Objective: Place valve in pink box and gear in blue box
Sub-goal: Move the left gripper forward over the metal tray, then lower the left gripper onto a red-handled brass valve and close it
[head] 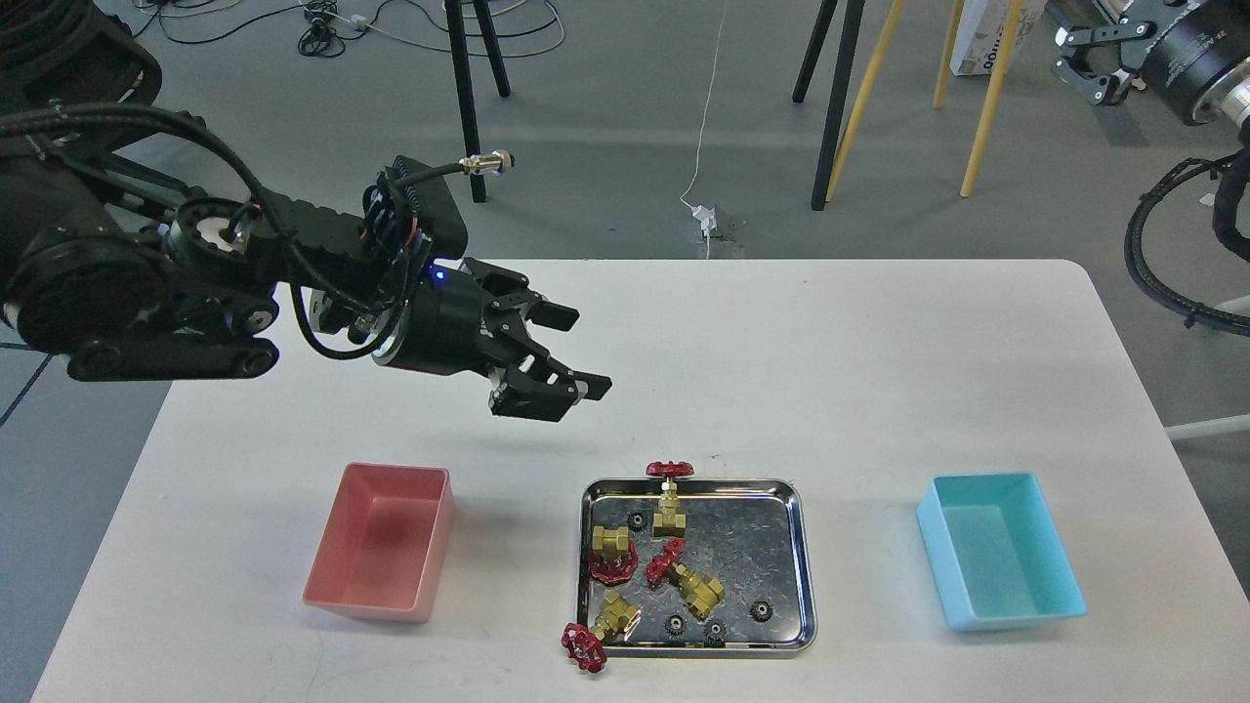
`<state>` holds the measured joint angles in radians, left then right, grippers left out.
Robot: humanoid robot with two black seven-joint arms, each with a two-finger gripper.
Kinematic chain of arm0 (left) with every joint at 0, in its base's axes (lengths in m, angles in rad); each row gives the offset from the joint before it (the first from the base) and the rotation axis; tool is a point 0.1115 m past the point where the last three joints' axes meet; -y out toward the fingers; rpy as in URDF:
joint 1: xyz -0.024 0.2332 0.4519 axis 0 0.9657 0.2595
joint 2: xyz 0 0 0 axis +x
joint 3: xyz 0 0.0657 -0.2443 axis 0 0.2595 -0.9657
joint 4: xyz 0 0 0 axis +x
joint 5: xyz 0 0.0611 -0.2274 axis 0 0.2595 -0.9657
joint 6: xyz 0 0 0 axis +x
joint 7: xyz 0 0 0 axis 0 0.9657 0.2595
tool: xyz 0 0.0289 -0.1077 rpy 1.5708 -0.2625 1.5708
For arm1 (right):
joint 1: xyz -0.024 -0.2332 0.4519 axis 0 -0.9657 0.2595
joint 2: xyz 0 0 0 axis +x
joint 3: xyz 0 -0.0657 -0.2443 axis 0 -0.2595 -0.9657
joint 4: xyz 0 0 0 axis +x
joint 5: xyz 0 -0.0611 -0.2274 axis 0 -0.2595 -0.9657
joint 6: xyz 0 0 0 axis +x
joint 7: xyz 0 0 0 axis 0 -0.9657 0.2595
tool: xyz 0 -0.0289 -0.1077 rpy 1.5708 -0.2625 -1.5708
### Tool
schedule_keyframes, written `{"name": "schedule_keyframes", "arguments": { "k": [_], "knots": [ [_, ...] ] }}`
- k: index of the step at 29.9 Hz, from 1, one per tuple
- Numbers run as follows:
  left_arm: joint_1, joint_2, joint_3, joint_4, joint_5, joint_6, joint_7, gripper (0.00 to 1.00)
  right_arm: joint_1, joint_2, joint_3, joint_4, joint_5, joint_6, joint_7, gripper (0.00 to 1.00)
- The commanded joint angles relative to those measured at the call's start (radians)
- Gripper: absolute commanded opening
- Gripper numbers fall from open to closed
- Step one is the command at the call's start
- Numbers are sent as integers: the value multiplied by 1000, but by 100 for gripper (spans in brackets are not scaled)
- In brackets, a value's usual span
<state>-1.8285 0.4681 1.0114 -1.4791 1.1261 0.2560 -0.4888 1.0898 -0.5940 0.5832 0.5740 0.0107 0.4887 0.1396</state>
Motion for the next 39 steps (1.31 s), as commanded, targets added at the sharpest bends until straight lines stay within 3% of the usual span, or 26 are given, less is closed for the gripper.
{"name": "schedule_keyframes", "arguments": {
  "k": [1, 8, 12, 21, 27, 32, 36, 39],
  "knots": [
    [-26, 14, 1, -13, -6, -14, 0, 85, 12, 2, 1, 3, 0, 0, 0, 99],
    [-109, 20, -25, -15, 4, -175, 0, 85, 19, -6, 12, 4, 2, 0, 1, 99],
    [-106, -5, -91, -35, -2, -195, 0, 85, 22, -15, 10, 0, 0, 0, 0, 99],
    [-75, -71, -79, -24, -9, -239, 0, 85, 9, -33, 9, -6, 0, 0, 0, 99],
    [43, -88, -99, 19, 0, -216, 0, 85, -2, -3, 9, -28, 0, 0, 0, 99],
    [198, -60, -102, 25, 72, -91, 0, 85, 12, 28, 12, -28, 2, 0, 0, 99],
    [290, -55, -108, 26, 153, -41, 0, 85, 22, 17, 1, -42, -1, 0, -5, 99],
    [321, -65, -114, 55, 156, -35, 0, 85, 50, 17, -3, -85, -1, 0, -44, 99]
  ]
}}
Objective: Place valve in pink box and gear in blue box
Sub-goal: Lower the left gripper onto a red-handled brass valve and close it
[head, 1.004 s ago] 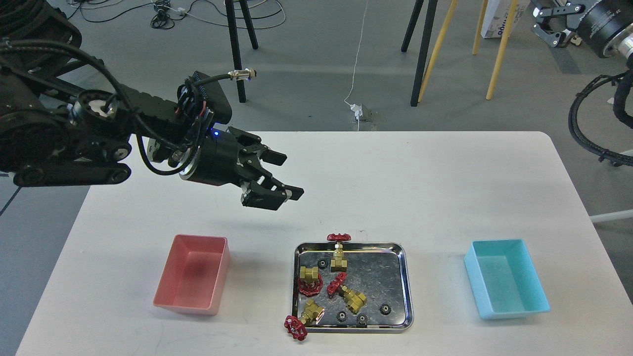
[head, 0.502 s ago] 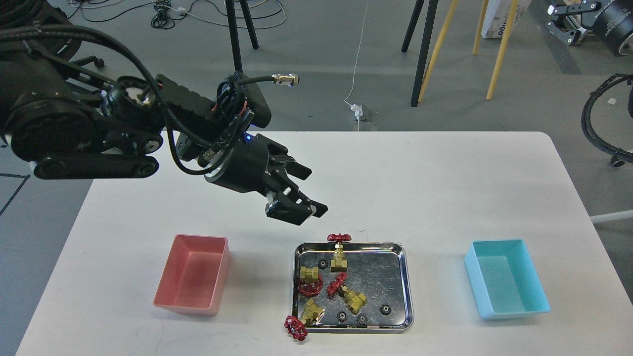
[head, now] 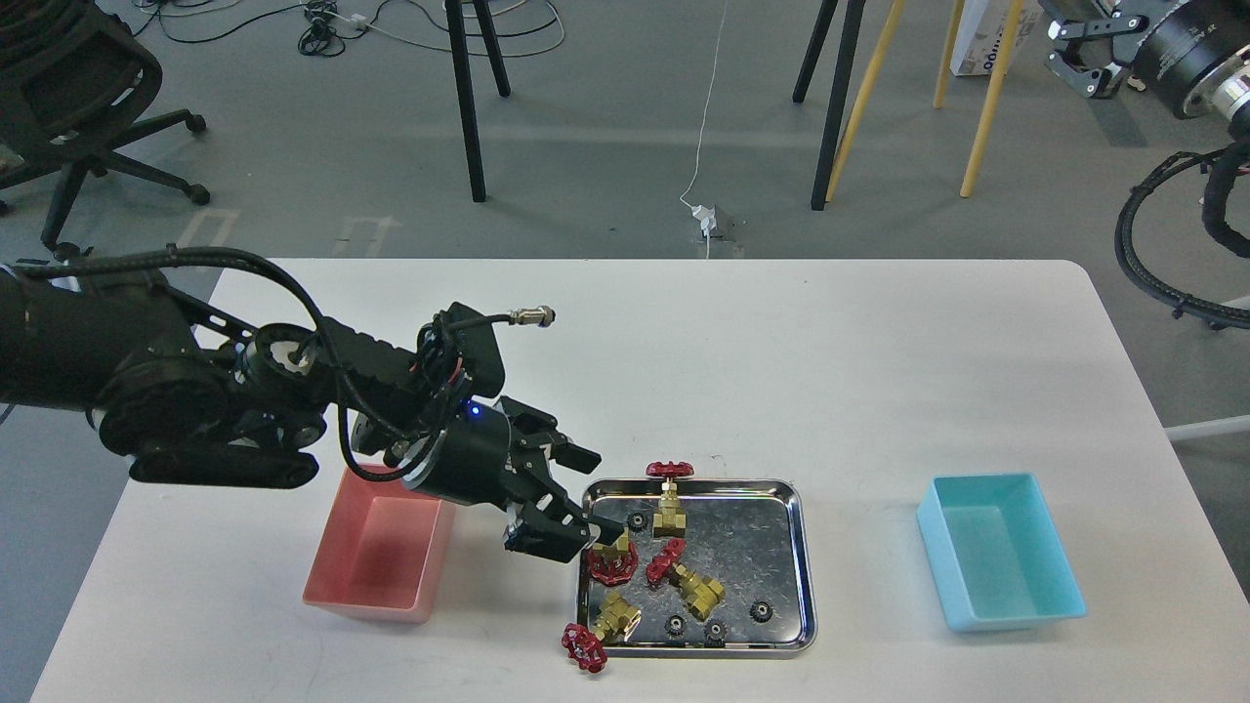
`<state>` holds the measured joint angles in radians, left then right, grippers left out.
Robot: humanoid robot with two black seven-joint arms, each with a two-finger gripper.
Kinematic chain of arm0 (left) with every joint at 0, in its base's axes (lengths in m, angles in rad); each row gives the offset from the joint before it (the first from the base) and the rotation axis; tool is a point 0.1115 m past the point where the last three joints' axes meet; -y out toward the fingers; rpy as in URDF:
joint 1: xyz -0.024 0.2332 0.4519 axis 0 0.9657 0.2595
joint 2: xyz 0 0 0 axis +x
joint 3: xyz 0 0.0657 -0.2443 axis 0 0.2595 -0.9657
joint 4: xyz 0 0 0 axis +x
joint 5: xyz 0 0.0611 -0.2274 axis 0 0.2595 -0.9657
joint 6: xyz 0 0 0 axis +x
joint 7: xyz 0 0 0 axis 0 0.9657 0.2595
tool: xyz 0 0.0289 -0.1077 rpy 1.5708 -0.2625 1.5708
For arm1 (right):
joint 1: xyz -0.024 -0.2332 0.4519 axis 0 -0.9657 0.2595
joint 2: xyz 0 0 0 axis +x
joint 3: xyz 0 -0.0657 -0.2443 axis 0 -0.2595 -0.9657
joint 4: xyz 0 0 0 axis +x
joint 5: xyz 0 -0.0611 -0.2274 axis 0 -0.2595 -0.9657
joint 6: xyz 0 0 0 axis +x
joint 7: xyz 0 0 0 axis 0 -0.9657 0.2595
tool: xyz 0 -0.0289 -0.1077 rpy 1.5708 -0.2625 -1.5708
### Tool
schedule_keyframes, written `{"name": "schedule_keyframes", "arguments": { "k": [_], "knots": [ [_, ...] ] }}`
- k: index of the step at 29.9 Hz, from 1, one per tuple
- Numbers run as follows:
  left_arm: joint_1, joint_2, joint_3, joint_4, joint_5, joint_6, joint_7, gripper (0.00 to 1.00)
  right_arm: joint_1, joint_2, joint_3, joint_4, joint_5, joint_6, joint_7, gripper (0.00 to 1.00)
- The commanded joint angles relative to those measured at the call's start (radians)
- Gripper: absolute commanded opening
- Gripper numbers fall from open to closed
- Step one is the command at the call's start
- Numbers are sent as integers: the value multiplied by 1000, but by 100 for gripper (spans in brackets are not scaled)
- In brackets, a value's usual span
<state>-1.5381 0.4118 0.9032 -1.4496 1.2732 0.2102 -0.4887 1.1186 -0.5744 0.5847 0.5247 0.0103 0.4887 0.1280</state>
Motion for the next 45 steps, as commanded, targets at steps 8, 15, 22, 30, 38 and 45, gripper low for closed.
{"name": "schedule_keyframes", "arguments": {
  "k": [8, 15, 22, 30, 38, 45],
  "knots": [
    [121, -96, -9, 210, 11, 95, 0, 84, 10, 13, -6, -94, -1, 0, -59, 99],
    [142, -136, -10, 238, 21, 120, 0, 84, 9, 22, -6, -94, -1, 0, -59, 99],
    [191, -156, -10, 239, 46, 133, 0, 84, 6, 22, -6, -94, -1, 0, -59, 99],
    [259, -166, -12, 313, 74, 150, 0, 83, -5, 24, -5, -94, 0, 0, -59, 99],
    [289, -168, -10, 345, 75, 169, 0, 79, -5, 25, -5, -94, 0, 0, -57, 99],
    [326, -195, -12, 362, 75, 170, 0, 71, -14, 25, -5, -94, 0, 0, -57, 99]
  ]
}}
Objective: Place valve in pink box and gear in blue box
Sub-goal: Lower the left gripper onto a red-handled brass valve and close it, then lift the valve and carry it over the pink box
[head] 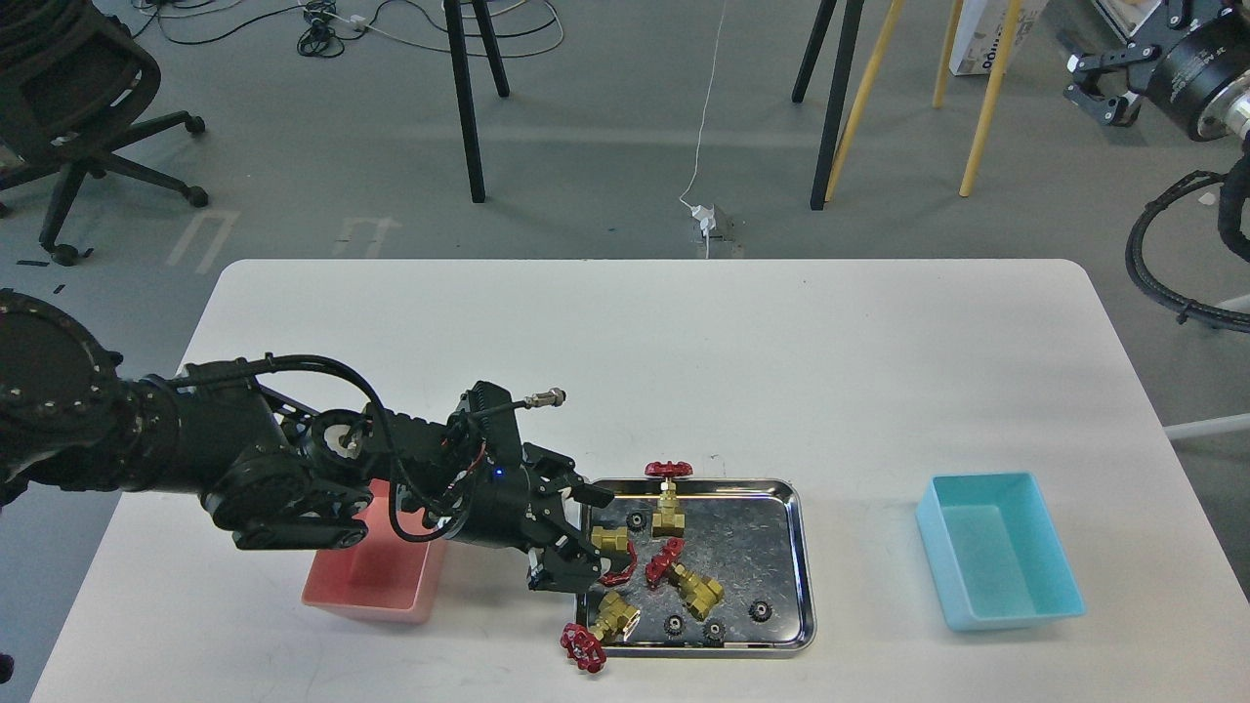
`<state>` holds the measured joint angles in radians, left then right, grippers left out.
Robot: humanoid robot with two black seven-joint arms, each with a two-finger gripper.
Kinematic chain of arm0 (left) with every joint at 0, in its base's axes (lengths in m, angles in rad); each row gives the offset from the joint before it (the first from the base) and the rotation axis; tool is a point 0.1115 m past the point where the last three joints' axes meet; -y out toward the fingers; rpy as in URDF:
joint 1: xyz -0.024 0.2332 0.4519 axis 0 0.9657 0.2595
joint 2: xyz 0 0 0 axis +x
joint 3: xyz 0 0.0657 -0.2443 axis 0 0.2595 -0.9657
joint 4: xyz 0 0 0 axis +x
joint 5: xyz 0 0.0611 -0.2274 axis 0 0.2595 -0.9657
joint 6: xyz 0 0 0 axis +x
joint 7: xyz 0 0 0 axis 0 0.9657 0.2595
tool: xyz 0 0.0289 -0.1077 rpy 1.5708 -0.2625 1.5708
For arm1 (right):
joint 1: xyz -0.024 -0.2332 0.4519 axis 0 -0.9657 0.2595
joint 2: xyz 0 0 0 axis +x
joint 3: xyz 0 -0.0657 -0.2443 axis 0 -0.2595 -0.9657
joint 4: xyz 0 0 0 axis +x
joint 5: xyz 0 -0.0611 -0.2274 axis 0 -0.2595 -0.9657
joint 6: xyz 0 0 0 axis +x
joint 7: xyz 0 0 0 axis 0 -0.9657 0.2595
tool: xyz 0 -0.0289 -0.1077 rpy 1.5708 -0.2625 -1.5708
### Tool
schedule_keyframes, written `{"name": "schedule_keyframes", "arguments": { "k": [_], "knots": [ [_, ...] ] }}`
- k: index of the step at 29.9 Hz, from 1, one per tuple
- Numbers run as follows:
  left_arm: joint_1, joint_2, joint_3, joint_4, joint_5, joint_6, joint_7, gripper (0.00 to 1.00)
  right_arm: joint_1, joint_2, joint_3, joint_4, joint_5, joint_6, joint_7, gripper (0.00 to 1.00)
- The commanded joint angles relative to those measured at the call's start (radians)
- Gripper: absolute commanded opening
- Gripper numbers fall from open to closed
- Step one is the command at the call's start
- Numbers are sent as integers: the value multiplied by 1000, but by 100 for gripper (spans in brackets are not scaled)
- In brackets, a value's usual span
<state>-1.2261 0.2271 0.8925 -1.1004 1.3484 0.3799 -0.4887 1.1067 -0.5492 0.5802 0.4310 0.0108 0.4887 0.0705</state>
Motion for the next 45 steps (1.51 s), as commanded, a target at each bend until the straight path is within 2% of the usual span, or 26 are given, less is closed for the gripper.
{"name": "schedule_keyframes", "arguments": {
  "k": [1, 11, 21, 30, 38, 41, 45],
  "knots": [
    [19, -15, 0, 16, 0, 0, 0, 71, -4, 0, 0, 0, 0, 0, 0, 99],
    [25, -19, 0, 39, 0, 2, 0, 57, -13, 0, 3, 0, 0, 0, 3, 99],
    [27, -15, 0, 51, 32, 19, 0, 32, -11, 0, 4, 2, 0, 0, 3, 99],
    [25, -15, -1, 51, 32, 53, 0, 15, -10, 0, 9, 2, 0, 0, 3, 99],
    [11, 6, -29, 39, 32, 65, 0, 12, -11, -2, 12, 3, 2, 0, 5, 99],
    [-16, 49, -41, 30, 31, 65, 0, 12, -10, -2, 16, 3, 2, 0, 5, 99],
    [-70, 106, -72, -56, 31, 63, 0, 12, -4, 0, 61, 6, 3, 0, 5, 99]
  ]
}}
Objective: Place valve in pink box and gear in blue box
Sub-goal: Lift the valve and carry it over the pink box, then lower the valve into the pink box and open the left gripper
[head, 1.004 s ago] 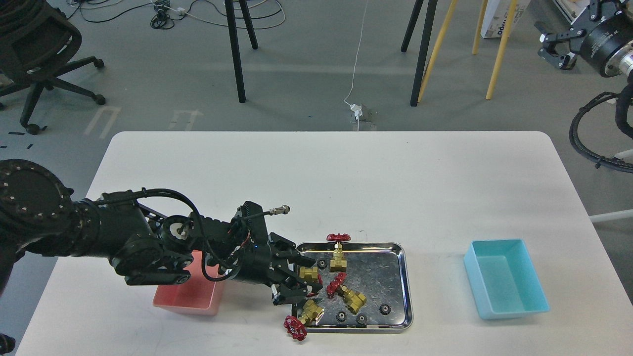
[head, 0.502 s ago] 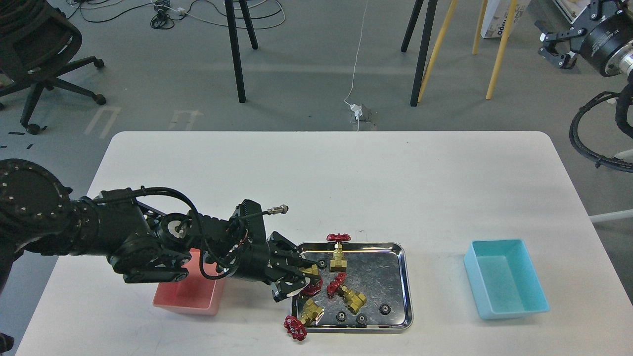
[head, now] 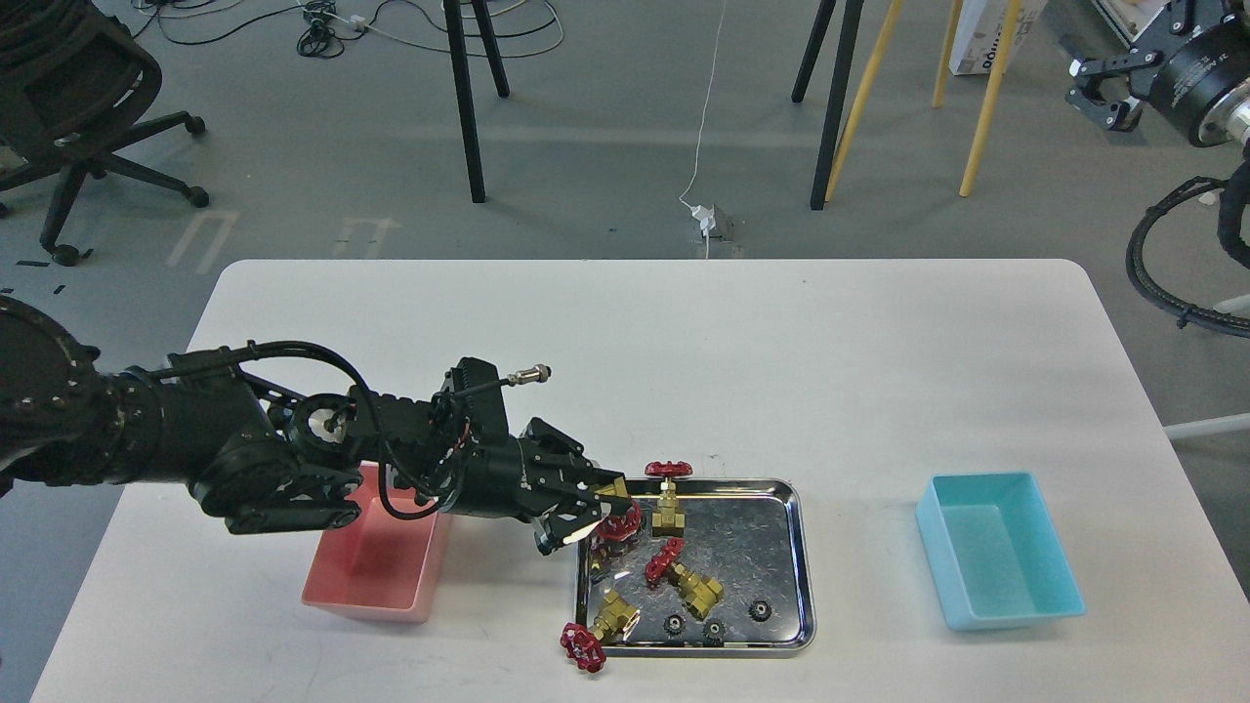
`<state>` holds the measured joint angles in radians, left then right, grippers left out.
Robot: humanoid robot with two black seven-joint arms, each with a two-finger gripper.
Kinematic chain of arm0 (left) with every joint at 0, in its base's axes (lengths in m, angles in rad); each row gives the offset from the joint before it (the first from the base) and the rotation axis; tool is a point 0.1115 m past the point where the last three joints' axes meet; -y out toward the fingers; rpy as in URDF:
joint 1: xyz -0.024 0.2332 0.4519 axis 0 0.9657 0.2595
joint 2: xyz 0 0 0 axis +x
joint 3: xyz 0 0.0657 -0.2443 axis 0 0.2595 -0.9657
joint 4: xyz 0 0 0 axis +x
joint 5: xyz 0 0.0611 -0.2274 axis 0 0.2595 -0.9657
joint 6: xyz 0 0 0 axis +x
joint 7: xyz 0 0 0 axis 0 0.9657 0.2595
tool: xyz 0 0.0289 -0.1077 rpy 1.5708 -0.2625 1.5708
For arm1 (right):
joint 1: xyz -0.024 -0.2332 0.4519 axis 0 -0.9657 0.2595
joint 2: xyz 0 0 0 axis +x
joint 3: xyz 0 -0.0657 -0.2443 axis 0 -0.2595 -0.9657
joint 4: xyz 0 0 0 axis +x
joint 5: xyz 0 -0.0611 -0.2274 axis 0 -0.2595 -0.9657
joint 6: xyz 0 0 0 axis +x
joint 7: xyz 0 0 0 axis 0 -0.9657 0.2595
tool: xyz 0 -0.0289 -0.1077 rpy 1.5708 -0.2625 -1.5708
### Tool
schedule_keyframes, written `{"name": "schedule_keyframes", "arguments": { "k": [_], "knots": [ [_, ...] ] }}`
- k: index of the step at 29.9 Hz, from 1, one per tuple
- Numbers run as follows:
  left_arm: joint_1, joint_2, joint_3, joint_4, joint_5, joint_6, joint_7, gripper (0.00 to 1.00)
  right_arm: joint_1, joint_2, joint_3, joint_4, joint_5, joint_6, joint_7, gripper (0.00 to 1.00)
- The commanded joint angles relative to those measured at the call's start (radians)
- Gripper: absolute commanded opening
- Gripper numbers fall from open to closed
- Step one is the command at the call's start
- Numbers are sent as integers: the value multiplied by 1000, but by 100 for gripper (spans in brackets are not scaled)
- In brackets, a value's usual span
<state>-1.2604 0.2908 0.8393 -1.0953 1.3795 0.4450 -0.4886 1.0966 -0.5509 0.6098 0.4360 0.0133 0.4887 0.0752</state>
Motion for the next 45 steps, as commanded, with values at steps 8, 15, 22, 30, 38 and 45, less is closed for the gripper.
{"name": "schedule_keyframes", "arguments": {
  "k": [8, 15, 22, 30, 38, 45],
  "knots": [
    [-169, 304, -23, -245, 24, 0, 0, 12, 32, 6, 56, 4, 4, 0, 0, 99],
    [-162, 574, -26, -328, 194, 0, 0, 12, 52, 14, 65, 4, 1, 0, -3, 99],
    [-59, 677, -32, -337, 266, 3, 0, 13, 49, 16, 65, 4, 1, 0, -2, 99],
    [78, 700, -94, -325, 291, 35, 0, 13, 48, 16, 65, 4, 1, 0, -2, 99],
    [102, 711, -98, -291, 294, 43, 0, 15, 45, 17, 64, 6, 1, 0, -2, 99],
    [101, 699, -97, -288, 289, 43, 0, 46, 42, 14, 64, 6, 1, 0, -2, 99]
  ]
}}
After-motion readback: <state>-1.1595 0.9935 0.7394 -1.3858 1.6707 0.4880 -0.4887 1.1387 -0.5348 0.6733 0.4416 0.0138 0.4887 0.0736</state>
